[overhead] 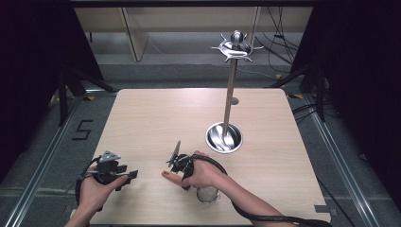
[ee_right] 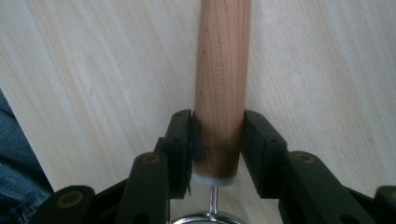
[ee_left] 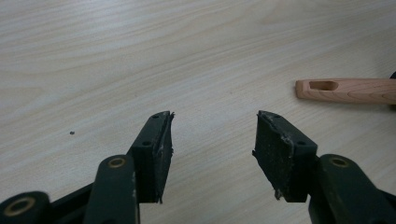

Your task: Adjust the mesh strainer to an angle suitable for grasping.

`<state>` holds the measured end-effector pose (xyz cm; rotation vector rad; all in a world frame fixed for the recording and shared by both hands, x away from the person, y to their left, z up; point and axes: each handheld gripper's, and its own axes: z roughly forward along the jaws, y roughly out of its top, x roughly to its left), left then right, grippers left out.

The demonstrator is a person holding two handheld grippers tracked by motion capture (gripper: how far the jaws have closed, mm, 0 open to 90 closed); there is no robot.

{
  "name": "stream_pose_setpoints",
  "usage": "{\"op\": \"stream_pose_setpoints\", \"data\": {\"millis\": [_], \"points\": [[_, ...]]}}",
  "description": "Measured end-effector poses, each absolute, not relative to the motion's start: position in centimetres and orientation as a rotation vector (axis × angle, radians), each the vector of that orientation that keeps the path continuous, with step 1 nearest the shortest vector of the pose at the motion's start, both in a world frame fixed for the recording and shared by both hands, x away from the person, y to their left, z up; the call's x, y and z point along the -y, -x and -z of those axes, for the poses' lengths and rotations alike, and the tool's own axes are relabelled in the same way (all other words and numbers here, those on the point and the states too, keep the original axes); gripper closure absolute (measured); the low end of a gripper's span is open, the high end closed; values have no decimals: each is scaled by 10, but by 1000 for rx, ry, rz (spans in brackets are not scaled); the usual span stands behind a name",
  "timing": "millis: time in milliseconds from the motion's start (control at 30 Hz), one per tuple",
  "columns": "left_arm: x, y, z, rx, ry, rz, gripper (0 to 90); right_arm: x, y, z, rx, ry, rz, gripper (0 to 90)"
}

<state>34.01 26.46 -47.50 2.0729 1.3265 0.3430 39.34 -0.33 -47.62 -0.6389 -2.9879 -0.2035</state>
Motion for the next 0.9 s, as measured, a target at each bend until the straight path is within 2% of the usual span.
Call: {"op": "stream_pose_setpoints", "data": {"millis": [900], "points": [[-263, -340, 476, -1335, -2073, -337, 458, 9, -392, 476, 2981, 719, 248, 691]]}}
